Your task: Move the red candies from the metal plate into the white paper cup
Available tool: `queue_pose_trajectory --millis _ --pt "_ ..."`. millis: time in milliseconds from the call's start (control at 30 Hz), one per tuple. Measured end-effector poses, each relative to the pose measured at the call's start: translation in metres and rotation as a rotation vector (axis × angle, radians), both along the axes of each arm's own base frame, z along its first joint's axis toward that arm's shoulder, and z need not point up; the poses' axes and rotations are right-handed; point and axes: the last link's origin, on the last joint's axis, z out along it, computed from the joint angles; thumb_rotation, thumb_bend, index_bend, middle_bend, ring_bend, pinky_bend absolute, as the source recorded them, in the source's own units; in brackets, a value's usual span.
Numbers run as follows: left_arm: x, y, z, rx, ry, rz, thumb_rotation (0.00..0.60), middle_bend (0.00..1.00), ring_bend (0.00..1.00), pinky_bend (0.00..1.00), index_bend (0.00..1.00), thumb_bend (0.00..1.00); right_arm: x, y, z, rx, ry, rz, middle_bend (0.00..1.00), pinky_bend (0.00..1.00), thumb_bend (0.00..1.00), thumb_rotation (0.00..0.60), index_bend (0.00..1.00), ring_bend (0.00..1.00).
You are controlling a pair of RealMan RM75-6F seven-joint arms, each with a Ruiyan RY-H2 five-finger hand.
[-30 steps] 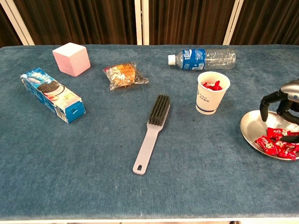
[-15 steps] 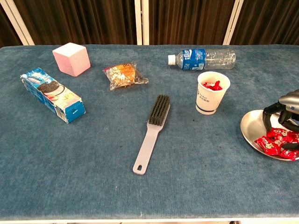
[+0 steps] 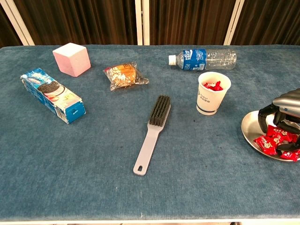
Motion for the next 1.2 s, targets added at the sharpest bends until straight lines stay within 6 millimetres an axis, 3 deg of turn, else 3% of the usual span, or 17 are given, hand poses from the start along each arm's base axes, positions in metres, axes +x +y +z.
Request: queue_pose_trajectory --millis 200,433,667,967,1100,1200 --pt "-0.001 0.0 0.0 0.0 0.001 0.001 0.6 0.0 0.0 0.0 0.0 0.0 0.005 -0.003 -0.002 0.003 0.002 0.022 0.88 1.0 0.38 0.6 0.55 1.0" --pt "-0.002 -0.002 0.0 0.001 -0.001 0.009 0.6 0.0 0.0 0.0 0.0 0.0 0.003 -0.002 -0.003 0.012 0.021 0.015 0.88 1.0 0.54 0.6 0.69 1.0" --pt "-0.002 -0.001 0.001 0.004 0.0 0.003 0.6 0.0 0.0 0.0 0.0 0.0 0.008 -0.005 0.007 -0.029 -0.025 0.009 0.88 1.0 0.57 0.6 0.71 1.0" --pt "0.002 0.003 0.002 0.002 0.003 -0.014 0.6 0.0 0.0 0.0 0.0 0.0 0.056 -0.036 0.04 -0.147 -0.187 0.084 0.88 1.0 0.57 0.6 0.7 1.0" --pt "0.004 0.005 0.001 0.001 0.003 -0.016 0.6 0.0 0.0 0.0 0.0 0.0 0.081 -0.058 0.037 -0.144 -0.224 0.107 0.88 1.0 0.57 0.6 0.67 1.0" --pt "0.004 0.004 0.002 0.003 0.003 -0.013 0.6 0.0 0.0 0.0 0.0 0.0 0.096 -0.072 0.025 -0.113 -0.235 0.106 0.88 1.0 0.57 0.6 0.66 1.0"
